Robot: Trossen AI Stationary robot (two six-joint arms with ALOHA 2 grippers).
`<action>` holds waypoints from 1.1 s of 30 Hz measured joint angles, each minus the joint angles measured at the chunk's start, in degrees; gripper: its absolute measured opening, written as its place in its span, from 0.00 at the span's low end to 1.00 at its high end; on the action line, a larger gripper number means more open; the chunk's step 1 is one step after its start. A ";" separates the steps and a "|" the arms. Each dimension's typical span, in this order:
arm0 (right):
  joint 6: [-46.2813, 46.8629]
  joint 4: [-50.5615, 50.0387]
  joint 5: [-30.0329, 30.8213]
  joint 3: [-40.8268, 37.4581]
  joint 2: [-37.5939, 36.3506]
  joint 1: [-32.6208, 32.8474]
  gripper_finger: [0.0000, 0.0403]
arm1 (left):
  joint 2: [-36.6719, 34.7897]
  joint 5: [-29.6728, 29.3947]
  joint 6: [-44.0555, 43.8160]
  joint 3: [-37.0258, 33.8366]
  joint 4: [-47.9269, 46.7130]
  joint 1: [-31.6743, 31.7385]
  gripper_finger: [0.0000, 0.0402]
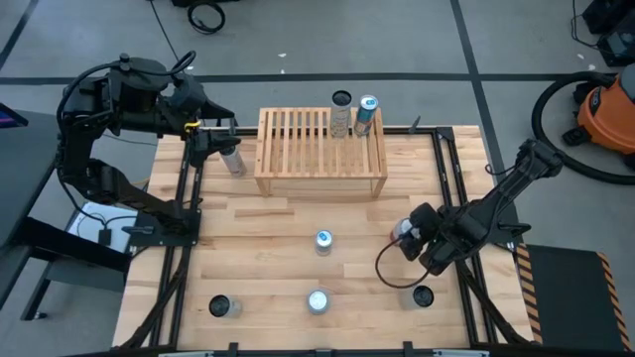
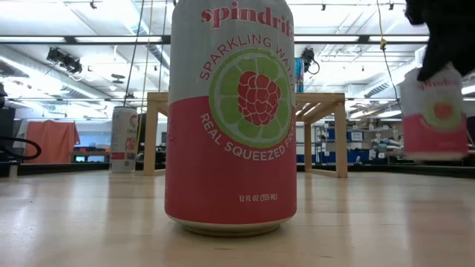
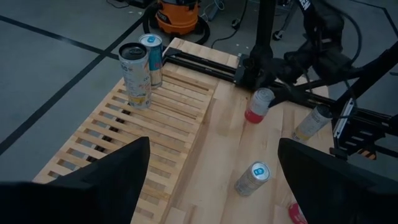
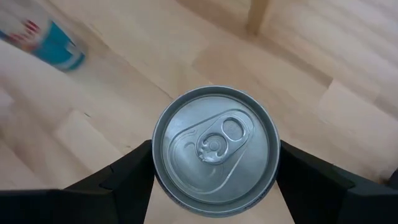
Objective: Place canned beverage on shelf
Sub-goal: Put the top pink and white soda can on the shelf
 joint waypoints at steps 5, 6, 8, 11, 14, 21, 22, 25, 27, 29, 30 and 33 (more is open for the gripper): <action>-5.60 -3.58 1.70 6.09 -0.04 -3.02 0.73 | 0.00 0.00 0.12 0.00 -0.01 -0.02 0.89; -7.10 -3.98 1.90 7.25 -0.04 -3.79 0.73 | 0.00 0.00 0.12 0.00 -0.01 0.00 0.89; -9.98 -4.38 2.44 9.23 -0.05 -5.36 0.73 | 0.00 0.00 0.10 0.00 -0.04 0.00 0.89; -14.34 -4.56 3.85 11.75 -0.07 -7.64 0.73 | -0.01 0.00 -0.13 0.00 -0.11 -0.02 0.89; -18.90 -4.53 4.02 14.25 -0.07 -10.38 0.73 | -0.02 0.00 -1.13 0.00 -0.11 -0.02 0.89; -27.12 -4.55 2.59 19.33 -0.11 -16.45 0.73 | -0.01 -0.44 -1.72 0.00 -0.04 -0.02 0.89; -28.01 -4.50 2.26 19.90 -0.11 -17.17 0.73 | 0.00 -0.89 -1.74 0.00 0.00 -0.02 0.89; -30.42 -4.30 1.56 21.17 -0.11 -18.89 0.73 | -0.01 -2.85 -1.74 0.00 -0.02 0.00 0.89; -31.88 -4.28 1.10 21.76 -0.11 -19.81 0.73 | 0.00 -3.78 -1.74 0.00 0.00 0.00 0.89; -33.20 -4.05 0.60 22.15 -0.11 -20.82 0.73 | -0.01 -4.44 -1.24 0.00 0.02 0.00 0.89; -33.75 -4.02 0.17 22.33 -0.11 -21.34 0.73 | 0.00 -4.63 -1.02 0.00 0.04 0.00 0.89; -35.50 -3.60 -0.49 22.46 -0.11 -22.69 0.73 | -0.01 -4.63 -1.88 0.00 0.66 -0.01 0.89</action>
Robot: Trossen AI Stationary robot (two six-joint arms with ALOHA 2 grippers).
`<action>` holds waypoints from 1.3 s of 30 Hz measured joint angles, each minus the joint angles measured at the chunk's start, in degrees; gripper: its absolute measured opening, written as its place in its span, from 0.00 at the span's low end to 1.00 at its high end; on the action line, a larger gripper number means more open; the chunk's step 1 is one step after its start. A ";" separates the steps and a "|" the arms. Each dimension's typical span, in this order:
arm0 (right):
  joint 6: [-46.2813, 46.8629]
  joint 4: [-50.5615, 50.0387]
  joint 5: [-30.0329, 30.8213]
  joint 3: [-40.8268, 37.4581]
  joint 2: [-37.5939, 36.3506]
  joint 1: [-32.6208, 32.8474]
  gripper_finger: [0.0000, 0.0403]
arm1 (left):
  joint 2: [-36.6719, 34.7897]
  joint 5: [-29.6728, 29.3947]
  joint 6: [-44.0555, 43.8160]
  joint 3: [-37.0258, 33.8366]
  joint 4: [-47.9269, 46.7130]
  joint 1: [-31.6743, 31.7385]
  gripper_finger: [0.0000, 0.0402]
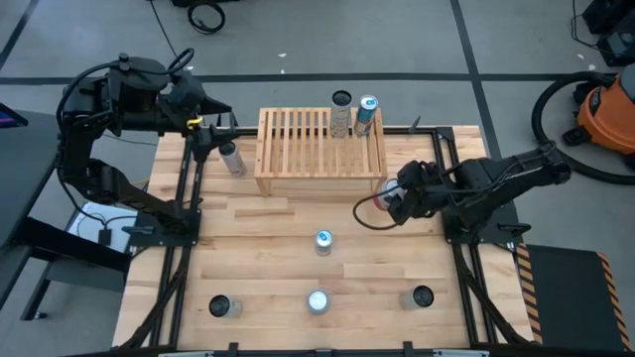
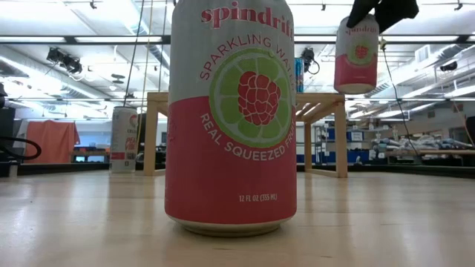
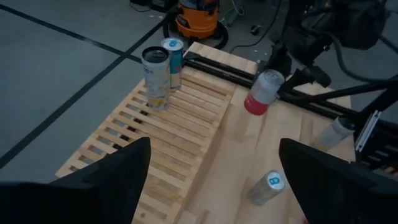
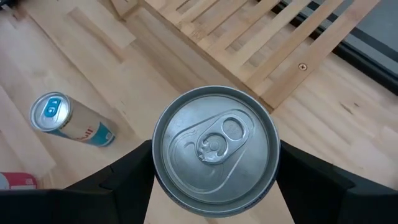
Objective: Place canned beverage on shelf
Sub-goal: Put the top pink and white soda can on the shelf
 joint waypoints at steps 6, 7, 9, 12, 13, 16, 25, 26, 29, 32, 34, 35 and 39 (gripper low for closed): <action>-4.07 2.65 -2.44 0.00 0.00 -2.35 0.73 | 0.01 0.00 1.61 0.00 0.53 0.00 0.89; -4.87 3.31 -2.68 0.02 0.00 -2.76 0.73 | -0.01 0.01 2.24 0.00 0.55 0.00 0.89; -6.32 4.03 -3.17 0.02 0.00 -3.49 0.73 | 0.01 0.02 3.57 0.00 0.59 0.00 0.89; -8.24 5.02 -3.52 0.02 0.00 -4.48 0.73 | 0.10 0.00 3.84 0.00 0.57 0.00 0.89; -8.64 5.30 -3.64 0.02 0.00 -4.77 0.73 | 0.24 0.00 3.93 0.01 0.57 0.00 0.89; -9.66 5.56 -4.10 0.02 0.00 -5.42 0.73 | 0.42 0.00 3.83 0.02 0.55 0.01 0.89; -11.28 7.64 -4.25 0.04 0.00 -6.02 0.73 | 2.37 0.02 2.28 0.02 0.48 0.14 0.89; -11.69 7.86 -4.51 0.19 0.00 -6.28 0.73 | 2.74 0.02 2.95 0.02 0.12 0.11 0.89; -13.08 8.69 -5.39 1.43 0.00 -7.24 0.73 | 4.60 -0.05 5.19 0.04 -0.45 0.07 0.89; -15.09 9.73 -5.65 3.24 0.00 -8.20 0.73 | 6.75 -0.61 8.16 -0.02 -1.11 0.03 0.89; -16.32 9.67 -5.68 4.54 -0.02 -8.79 0.73 | 7.80 -1.09 9.28 -0.02 -1.22 0.03 0.89; -16.94 9.69 -5.70 5.12 -0.02 -9.08 0.73 | 8.39 -1.09 9.82 -0.02 -1.11 0.03 0.89; -19.93 10.68 -5.84 6.76 -0.02 -10.33 0.73 | 10.42 -1.06 12.47 -0.02 -0.73 -0.06 0.89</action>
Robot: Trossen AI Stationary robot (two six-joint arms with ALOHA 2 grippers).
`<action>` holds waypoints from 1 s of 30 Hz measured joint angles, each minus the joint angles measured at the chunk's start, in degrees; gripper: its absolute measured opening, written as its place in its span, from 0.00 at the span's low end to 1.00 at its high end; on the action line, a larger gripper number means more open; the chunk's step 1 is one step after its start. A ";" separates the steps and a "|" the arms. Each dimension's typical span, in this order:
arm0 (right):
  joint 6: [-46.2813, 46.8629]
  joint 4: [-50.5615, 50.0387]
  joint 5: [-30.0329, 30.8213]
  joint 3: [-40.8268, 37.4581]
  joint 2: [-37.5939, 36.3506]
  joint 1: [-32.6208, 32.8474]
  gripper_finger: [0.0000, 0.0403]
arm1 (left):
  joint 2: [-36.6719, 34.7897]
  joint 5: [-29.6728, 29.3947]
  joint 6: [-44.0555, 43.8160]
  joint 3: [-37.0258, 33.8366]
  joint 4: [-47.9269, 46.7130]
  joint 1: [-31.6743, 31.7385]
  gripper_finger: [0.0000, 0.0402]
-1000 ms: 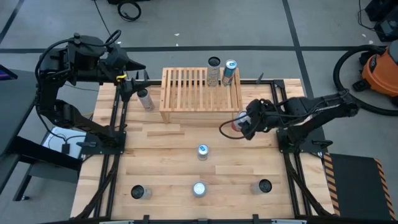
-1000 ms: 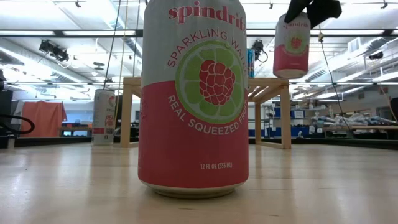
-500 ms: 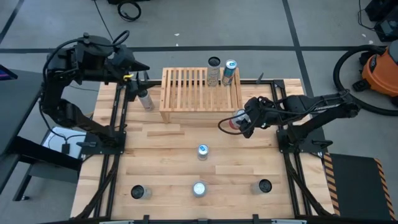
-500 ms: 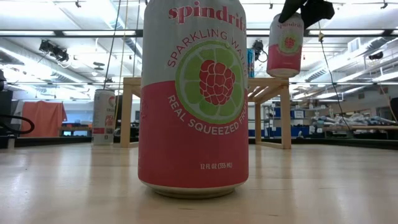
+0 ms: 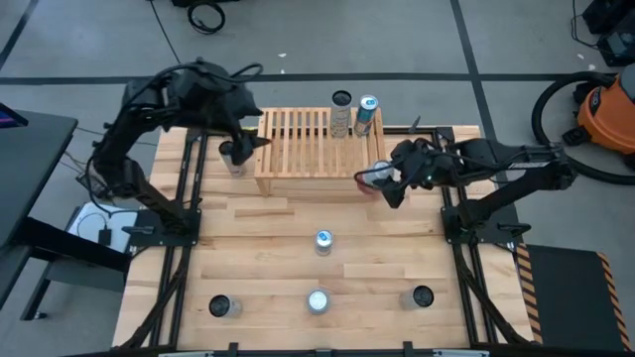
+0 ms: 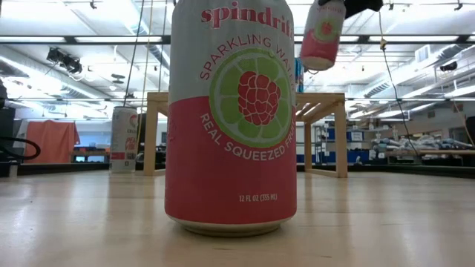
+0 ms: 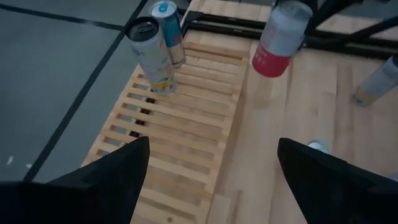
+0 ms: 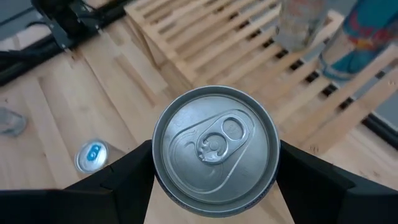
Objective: Place canned beverage on shelf
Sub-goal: Put the top pink and white soda can on the shelf
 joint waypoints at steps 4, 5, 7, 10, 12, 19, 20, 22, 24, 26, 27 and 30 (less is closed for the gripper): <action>-4.06 3.75 -2.66 0.08 0.02 -2.01 0.73 | 1.55 0.11 0.22 0.00 2.23 -0.22 0.89; -5.03 4.75 -3.55 0.08 0.02 -2.59 0.73 | 1.85 0.61 0.31 0.00 2.63 -0.26 0.89; -6.60 6.74 -5.05 0.08 0.02 -3.56 0.73 | 2.41 2.30 0.59 0.00 2.70 -0.66 0.89; -8.68 8.72 -6.68 0.08 0.02 -4.78 0.73 | 3.05 3.85 0.66 0.00 2.98 -1.91 0.89; -9.52 9.73 -7.57 0.08 0.02 -5.34 0.73 | 3.59 4.03 0.77 0.05 3.49 -3.15 0.89; -11.72 11.11 -8.74 0.08 0.02 -5.68 0.73 | 4.82 3.96 1.11 0.03 5.13 -5.50 0.89; -11.80 11.26 -8.79 0.06 0.02 -5.68 0.73 | 5.28 3.99 1.33 0.03 5.82 -5.94 0.89; -11.89 11.53 -8.79 0.06 0.02 -5.83 0.73 | 5.90 4.03 1.31 0.02 7.07 -6.70 0.89; -12.12 11.69 -8.84 0.06 0.02 -6.04 0.73 | 6.30 4.03 1.31 -1.18 8.31 -7.14 0.89; -12.24 11.82 -8.86 0.06 0.04 -6.27 0.73 | 5.99 3.99 1.43 -4.23 9.20 -7.73 0.89; -12.24 11.70 -8.88 0.06 0.04 -6.34 0.73 | 5.82 3.99 1.42 -6.33 8.36 -7.76 0.89; -12.93 11.68 -8.96 0.04 0.04 -6.36 0.73 | 4.04 4.03 0.31 -14.38 9.11 -7.82 0.89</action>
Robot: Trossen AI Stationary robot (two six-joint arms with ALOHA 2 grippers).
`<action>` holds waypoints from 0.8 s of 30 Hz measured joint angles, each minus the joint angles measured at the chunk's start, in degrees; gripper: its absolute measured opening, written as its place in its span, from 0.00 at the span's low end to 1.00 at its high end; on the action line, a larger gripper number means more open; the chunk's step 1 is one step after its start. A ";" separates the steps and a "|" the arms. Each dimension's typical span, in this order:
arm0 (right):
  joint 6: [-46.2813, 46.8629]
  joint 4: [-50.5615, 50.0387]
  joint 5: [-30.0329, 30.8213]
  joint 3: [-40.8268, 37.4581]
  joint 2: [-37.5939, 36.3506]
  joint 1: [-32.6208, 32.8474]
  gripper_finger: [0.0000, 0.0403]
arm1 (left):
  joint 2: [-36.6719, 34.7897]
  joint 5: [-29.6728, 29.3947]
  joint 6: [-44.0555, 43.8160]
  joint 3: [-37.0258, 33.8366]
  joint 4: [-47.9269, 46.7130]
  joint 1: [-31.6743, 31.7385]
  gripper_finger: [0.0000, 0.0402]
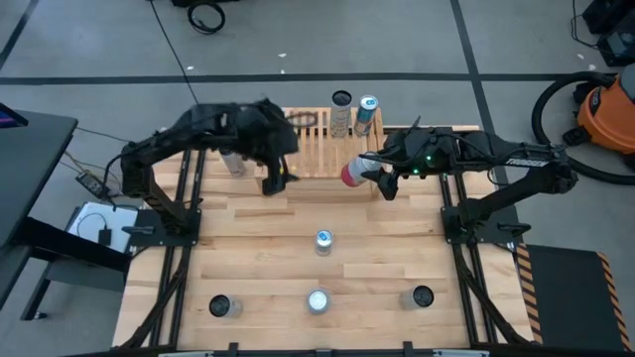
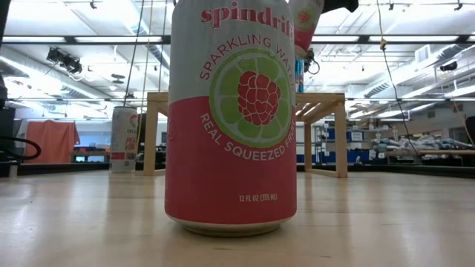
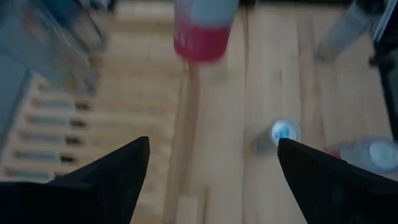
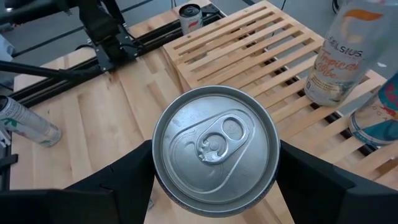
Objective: Place canned beverage on shelf
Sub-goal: Put the top pink and white soda can on the shelf
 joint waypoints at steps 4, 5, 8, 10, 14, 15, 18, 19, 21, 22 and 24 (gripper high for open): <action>-0.41 0.08 -0.14 -0.01 0.00 0.02 0.73 | -4.76 -0.04 -0.59 -13.69 7.25 0.09 0.89; -0.45 0.08 -0.12 -0.01 0.00 0.02 0.73 | -5.89 -0.04 -0.61 -17.10 9.35 0.09 0.89; -0.57 0.09 -0.12 -0.01 0.00 0.02 0.73 | -9.62 0.00 -0.74 -26.37 16.13 0.31 0.89; -0.38 0.22 -0.16 -0.01 0.00 0.02 0.73 | -12.44 0.04 -1.67 -31.77 20.96 0.59 0.89; -0.62 1.86 -1.16 -0.01 0.17 0.02 0.73 | -16.89 1.24 -1.68 -41.47 34.24 0.76 0.89; -0.76 2.59 -1.51 -0.01 0.31 0.01 0.73 | -17.41 2.04 -1.67 -43.29 37.68 0.73 0.89; -0.94 4.78 -2.45 -0.01 0.71 -0.09 0.73 | -18.01 3.24 -1.58 -47.48 45.29 0.68 0.89; -1.15 5.37 -2.85 -0.01 0.94 -0.30 0.73 | -18.00 3.30 -1.30 -48.43 47.48 0.67 0.89; -1.24 6.00 -3.94 -0.01 1.52 -0.83 0.73 | -17.89 3.30 -0.17 -50.07 51.66 0.72 0.89; -1.24 6.09 -4.44 -0.01 1.93 -1.11 0.73 | -17.66 3.64 0.11 -50.57 53.50 0.72 0.89; -1.25 6.96 -5.14 -0.02 2.82 -1.55 0.73 | -17.37 5.50 0.13 -51.26 56.24 0.77 0.89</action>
